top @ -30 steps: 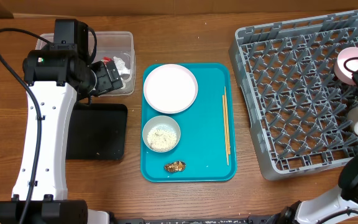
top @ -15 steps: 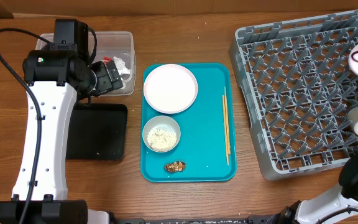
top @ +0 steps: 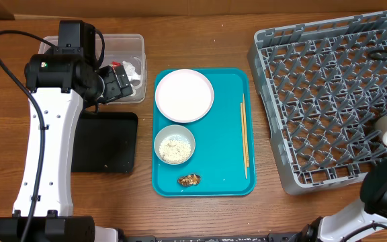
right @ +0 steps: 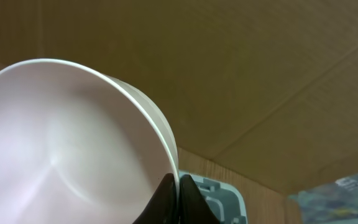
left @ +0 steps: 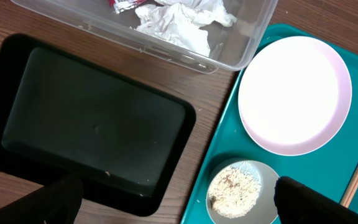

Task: Sort waste into correct bins and load items into the dishwasher

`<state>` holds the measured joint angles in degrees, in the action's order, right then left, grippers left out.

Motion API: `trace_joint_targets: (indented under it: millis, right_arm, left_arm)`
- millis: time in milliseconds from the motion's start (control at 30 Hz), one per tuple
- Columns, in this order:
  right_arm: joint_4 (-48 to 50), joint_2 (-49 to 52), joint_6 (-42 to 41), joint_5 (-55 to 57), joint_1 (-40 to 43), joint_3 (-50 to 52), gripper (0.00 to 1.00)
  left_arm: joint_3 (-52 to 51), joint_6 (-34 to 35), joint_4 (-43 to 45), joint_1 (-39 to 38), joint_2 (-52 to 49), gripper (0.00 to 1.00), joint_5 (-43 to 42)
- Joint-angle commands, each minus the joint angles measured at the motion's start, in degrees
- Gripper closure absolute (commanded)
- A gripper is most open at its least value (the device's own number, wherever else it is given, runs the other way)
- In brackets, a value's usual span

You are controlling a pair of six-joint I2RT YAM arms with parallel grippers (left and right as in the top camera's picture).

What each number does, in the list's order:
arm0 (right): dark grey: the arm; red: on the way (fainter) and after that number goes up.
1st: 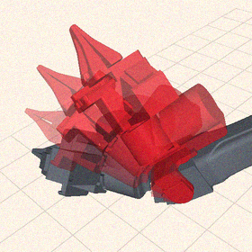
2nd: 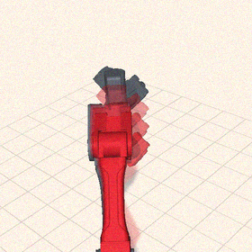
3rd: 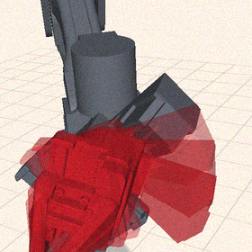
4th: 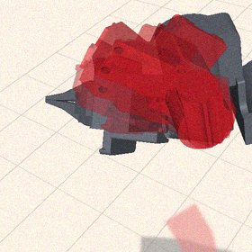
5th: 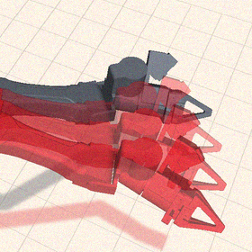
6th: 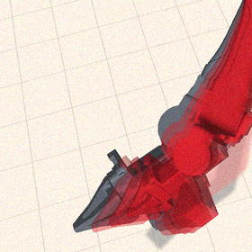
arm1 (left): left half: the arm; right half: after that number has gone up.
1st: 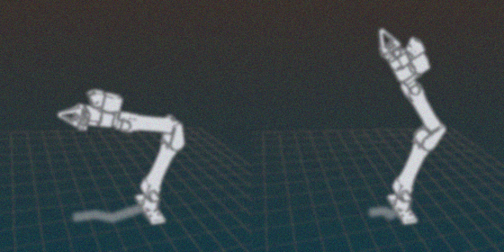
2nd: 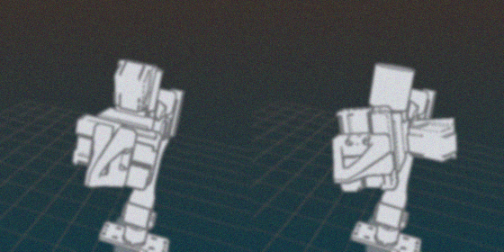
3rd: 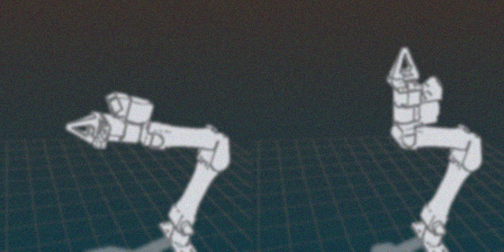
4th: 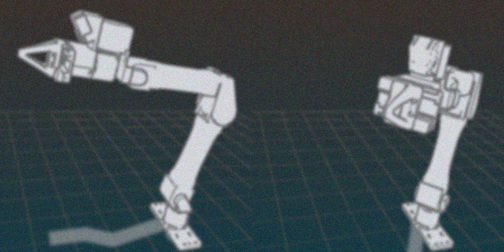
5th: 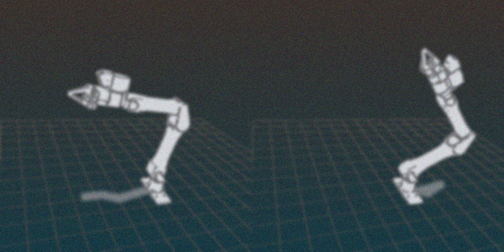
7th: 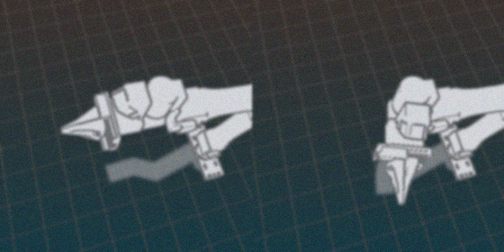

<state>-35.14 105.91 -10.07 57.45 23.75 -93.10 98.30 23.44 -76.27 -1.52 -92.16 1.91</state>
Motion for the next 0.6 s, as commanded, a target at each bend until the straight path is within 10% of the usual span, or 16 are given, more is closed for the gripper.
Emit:
trace_joint_targets:
  millis: [0, 567]
  right_arm:
    - [-1.92, 3.45, 1.79, 3.02, -2.95, -0.48, 0.96]
    - [-8.85, 9.31, 0.87, 3.37, -11.04, 0.26, 0.89]
  left_arm:
    - [0.74, -0.52, 0.00, -0.81, -0.09, 0.00, -0.50]
    - [0.74, -0.50, -0.20, -0.81, -0.09, 0.00, -0.50]
